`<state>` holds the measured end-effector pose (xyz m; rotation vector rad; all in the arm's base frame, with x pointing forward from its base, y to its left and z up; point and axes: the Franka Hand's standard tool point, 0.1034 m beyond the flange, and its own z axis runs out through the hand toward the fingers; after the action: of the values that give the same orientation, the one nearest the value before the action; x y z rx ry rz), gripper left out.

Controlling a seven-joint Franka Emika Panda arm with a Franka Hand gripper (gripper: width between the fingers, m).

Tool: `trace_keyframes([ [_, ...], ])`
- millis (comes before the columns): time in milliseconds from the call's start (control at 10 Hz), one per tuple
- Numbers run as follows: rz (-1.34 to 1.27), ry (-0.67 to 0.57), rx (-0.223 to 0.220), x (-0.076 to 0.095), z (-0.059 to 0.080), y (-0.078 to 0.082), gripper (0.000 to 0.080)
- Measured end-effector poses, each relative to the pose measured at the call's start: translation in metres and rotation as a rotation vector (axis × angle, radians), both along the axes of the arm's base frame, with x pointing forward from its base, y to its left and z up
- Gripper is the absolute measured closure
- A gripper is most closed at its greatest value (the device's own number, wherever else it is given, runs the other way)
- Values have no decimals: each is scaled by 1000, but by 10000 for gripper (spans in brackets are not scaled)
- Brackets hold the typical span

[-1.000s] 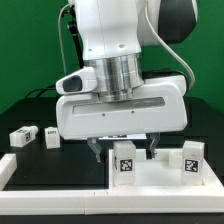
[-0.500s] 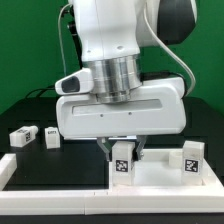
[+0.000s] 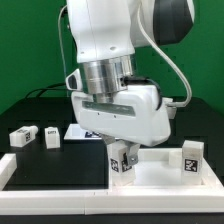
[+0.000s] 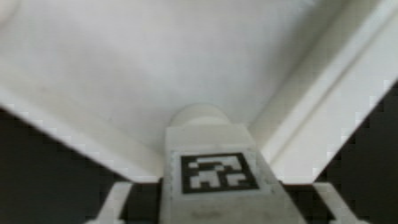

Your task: Assemble square table

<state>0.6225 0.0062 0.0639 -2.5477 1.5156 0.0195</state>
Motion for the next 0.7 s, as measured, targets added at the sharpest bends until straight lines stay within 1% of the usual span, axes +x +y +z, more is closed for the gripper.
trace_keyframes([
  [100, -220, 32, 44, 0, -2, 3, 506],
  [200, -298, 53, 58, 1, -1, 4, 506],
  [300, -416, 63, 82, 1, -2, 4, 506],
  [500, -400, 61, 81, 1, -2, 4, 493],
  [600, -271, 45, 62, 1, -1, 4, 493],
  [700, -108, 24, 43, 1, 0, 5, 305],
])
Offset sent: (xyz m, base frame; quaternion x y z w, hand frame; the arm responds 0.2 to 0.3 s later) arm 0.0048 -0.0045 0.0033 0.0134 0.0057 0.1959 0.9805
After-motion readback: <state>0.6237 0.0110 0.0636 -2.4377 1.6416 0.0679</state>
